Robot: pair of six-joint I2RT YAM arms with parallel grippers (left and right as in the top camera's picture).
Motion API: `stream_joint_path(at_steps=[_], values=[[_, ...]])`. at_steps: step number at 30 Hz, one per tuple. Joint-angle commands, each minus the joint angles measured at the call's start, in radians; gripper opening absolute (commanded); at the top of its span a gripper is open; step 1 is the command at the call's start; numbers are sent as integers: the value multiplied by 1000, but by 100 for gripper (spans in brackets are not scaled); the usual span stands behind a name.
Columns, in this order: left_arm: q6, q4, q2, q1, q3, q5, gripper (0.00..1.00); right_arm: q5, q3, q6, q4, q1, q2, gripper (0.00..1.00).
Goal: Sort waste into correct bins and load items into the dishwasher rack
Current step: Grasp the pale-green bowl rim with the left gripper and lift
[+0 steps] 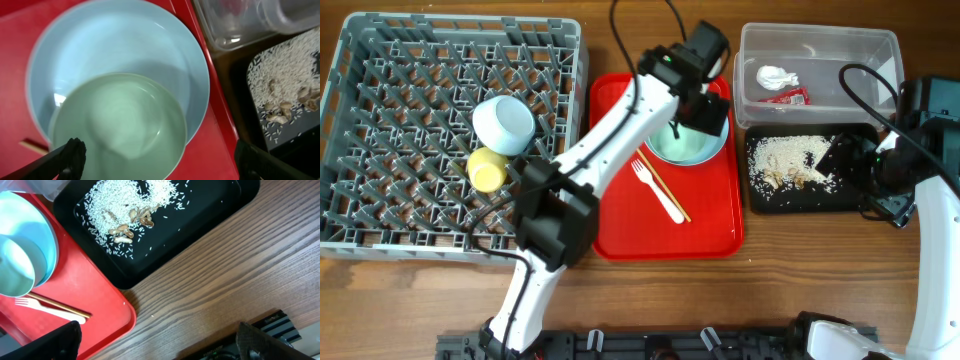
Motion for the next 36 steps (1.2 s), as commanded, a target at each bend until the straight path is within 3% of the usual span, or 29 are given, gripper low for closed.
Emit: stream_joint_path(at_steps=[1, 8, 13, 22, 29, 36], values=[[9, 5, 64, -31, 12, -12, 93, 10, 23, -25, -1, -3, -16, 100], [9, -3, 127, -49, 6, -30, 69, 9, 23, -26, -2, -3, -15, 100], [9, -14, 150, -50, -8, -40, 32, 9, 23, -25, -1, -3, -16, 100], [9, -29, 150, -50, -12, -40, 6, 9, 23, -26, -5, -3, -15, 100], [9, -33, 125, -47, -10, -71, 4, 10, 23, -28, -9, -3, -15, 100], [10, -56, -55, -17, -10, -100, 4, 9, 23, -28, -9, -3, -16, 100]])
